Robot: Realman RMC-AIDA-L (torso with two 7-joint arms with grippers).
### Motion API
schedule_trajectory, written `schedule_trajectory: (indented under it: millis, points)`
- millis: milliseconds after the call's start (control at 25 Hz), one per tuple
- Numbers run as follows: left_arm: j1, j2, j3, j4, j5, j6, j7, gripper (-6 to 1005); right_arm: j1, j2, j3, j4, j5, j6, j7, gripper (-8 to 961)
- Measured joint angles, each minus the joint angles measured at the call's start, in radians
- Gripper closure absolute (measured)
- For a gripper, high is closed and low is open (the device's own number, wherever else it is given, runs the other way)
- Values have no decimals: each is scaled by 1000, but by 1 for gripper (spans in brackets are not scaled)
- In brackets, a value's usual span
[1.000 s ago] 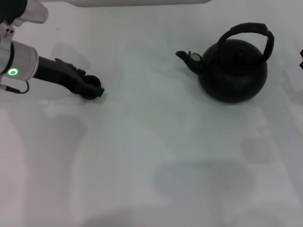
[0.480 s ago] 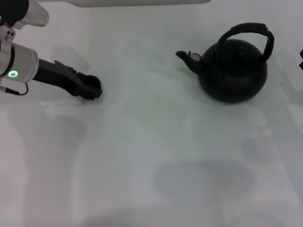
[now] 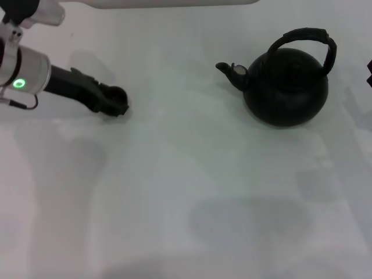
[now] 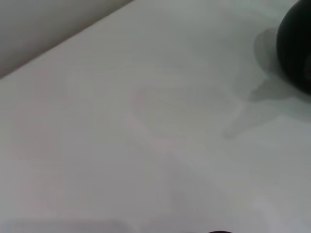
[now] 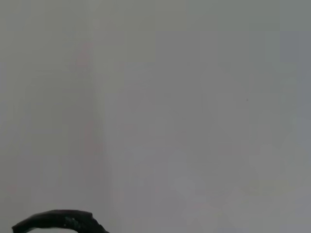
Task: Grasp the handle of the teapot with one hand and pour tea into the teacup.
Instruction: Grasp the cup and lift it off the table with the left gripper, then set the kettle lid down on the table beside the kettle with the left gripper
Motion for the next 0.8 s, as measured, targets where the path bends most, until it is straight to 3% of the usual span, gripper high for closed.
schedule_trajectory:
  millis: [200,400,800]
  points:
    - [-57,-1,0,26,1,6,23,300,3,0,4,0,0,0,0,90]
    - [-128,-1,0,126,57,-1,32,299,9,0,5,0,0,0,0,91]
    - [-169,-4,0,286,148,-79,52,297,16,0,5,-1,0,0,0,90]
